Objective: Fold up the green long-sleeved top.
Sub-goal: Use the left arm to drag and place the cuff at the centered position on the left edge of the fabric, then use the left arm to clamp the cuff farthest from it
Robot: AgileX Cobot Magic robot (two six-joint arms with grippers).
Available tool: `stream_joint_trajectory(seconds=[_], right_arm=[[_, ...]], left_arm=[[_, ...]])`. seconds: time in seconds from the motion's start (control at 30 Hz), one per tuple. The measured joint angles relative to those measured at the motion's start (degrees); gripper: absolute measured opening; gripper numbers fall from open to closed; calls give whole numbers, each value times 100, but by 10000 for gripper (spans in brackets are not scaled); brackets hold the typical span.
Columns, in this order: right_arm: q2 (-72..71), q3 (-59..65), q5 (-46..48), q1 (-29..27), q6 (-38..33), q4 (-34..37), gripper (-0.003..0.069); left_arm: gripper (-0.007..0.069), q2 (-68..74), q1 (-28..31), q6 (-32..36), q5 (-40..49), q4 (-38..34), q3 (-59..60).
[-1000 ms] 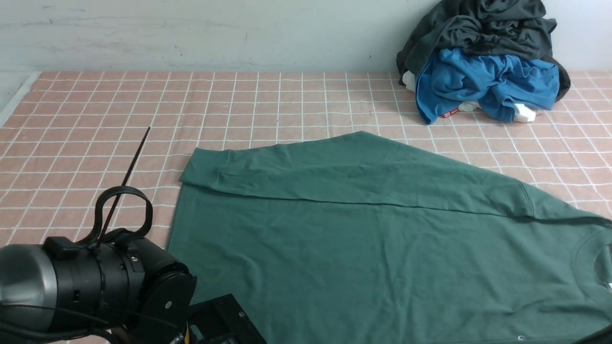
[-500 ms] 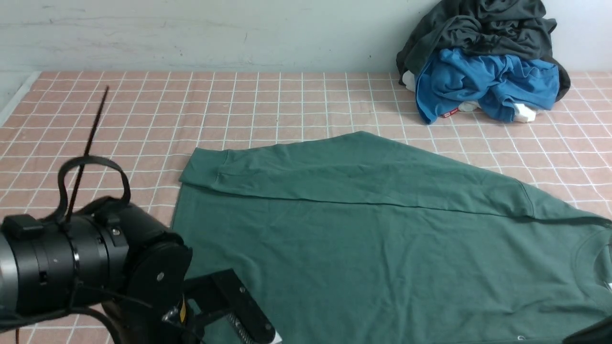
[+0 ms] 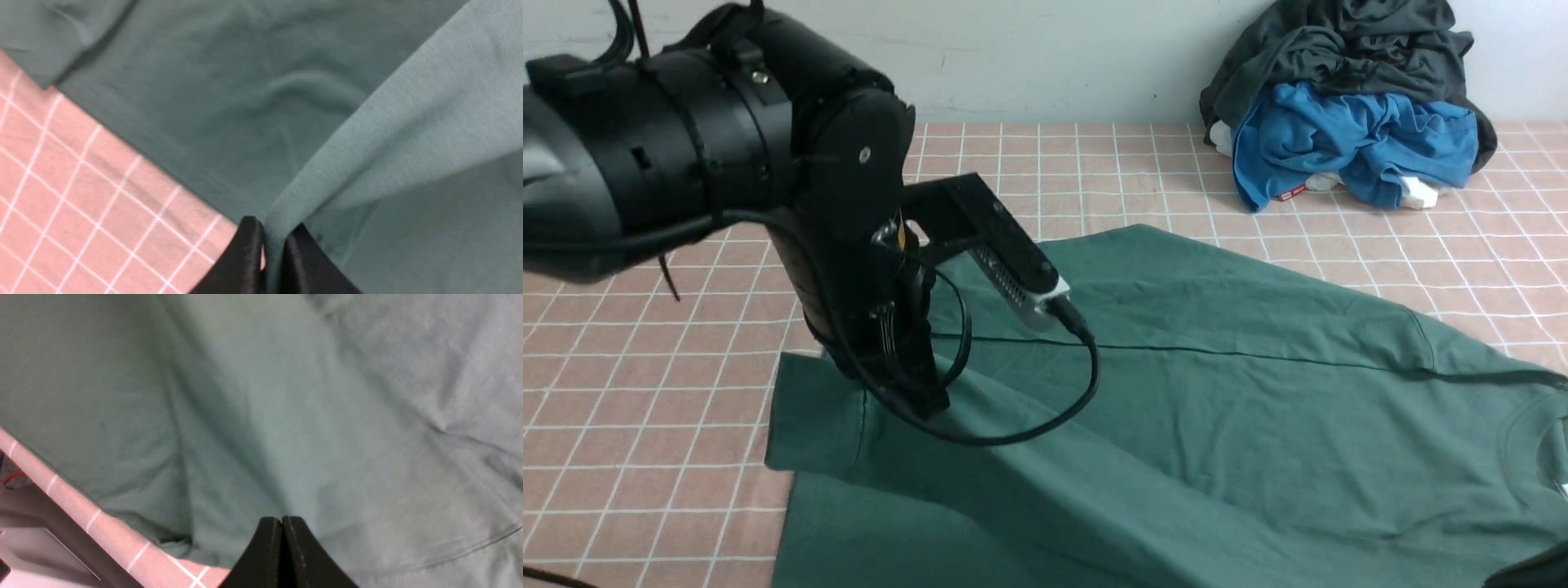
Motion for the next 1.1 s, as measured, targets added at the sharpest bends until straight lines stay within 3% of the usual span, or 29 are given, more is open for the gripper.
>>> stream_joint_trajectory(seconds=[0.13, 0.33, 0.53, 0.73, 0.9, 1.1], right_arm=[[-30, 0, 93, 235, 57, -268, -14], [-30, 0, 107, 317, 687, -978, -14], [-30, 0, 107, 317, 977, -1262, -14], [-30, 0, 107, 317, 998, -1279, -14], [21, -33, -90, 317, 1162, -1386, -14], [551, -311, -184, 317, 1362, -1580, -14]], left_arm=[[31, 425, 254, -1, 139, -24, -381], [32, 970, 477, 38, -41, -66, -422], [77, 1461, 507, 6, -478, 98, -429], [260, 1742, 546, -669, -538, 452, -538], [443, 1986, 952, -1226, -451, 171, -1171], [483, 2345, 1601, -1330, -557, -659, -1867]])
